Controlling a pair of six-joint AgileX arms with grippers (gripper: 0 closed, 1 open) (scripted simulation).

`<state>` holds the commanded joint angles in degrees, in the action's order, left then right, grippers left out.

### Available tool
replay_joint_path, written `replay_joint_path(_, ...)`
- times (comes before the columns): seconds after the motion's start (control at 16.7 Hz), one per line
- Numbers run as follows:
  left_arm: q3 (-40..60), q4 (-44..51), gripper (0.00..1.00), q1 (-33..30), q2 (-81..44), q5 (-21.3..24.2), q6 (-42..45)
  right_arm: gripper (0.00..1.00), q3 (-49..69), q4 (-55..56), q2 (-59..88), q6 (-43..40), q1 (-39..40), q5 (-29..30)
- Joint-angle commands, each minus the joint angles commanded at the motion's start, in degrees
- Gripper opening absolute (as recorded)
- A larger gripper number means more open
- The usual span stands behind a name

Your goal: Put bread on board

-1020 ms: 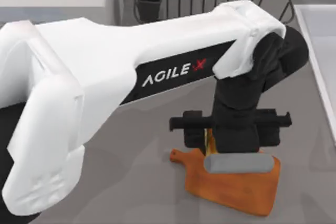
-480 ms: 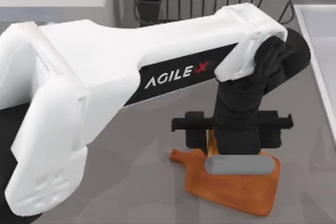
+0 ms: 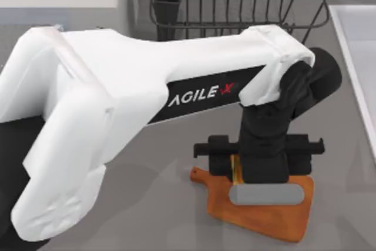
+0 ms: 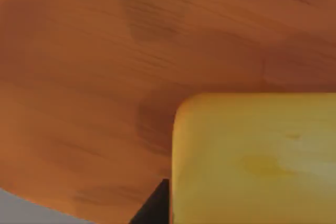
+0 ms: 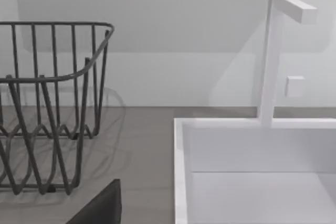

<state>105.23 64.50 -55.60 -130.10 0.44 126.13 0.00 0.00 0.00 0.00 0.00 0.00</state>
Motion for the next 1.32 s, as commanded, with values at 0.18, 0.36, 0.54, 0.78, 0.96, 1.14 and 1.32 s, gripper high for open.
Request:
replay_joint_path(0.18, -1.46, -1.64, 0.0, -0.01, -0.73, -0.1, -0.05, 1.0, 0.0, 0.0, 0.0, 0.0, 0.0, 0.0)
replay_joint_path(0.36, -1.61, -1.73, 0.0, -0.01, -0.9, -0.11, -0.05, 1.0, 0.0, 0.0, 0.0, 0.0, 0.0, 0.0)
replay_joint_path(0.54, -1.61, -1.73, 0.15, -0.01, -0.9, -0.11, -0.05, 1.0, 0.0, 0.0, 0.0, 0.0, 0.0, 0.0)
replay_joint_path(0.78, -1.61, -1.73, 0.45, -0.01, -0.9, -0.11, -0.05, 1.0, 0.0, 0.0, 0.0, 0.0, 0.0, 0.0)
replay_joint_path(0.96, -1.61, -1.73, 0.68, -0.01, -0.9, -0.11, -0.05, 1.0, 0.0, 0.0, 0.0, 0.0, 0.0, 0.0)
replay_joint_path(1.14, -1.61, -1.73, 0.9, -0.01, -0.9, -0.11, -0.05, 1.0, 0.0, 0.0, 0.0, 0.0, 0.0, 0.0)
replay_joint_path(1.32, -1.61, -1.73, 1.0, -0.01, -0.9, -0.11, -0.05, 1.0, 0.0, 0.0, 0.0, 0.0, 0.0, 0.0)
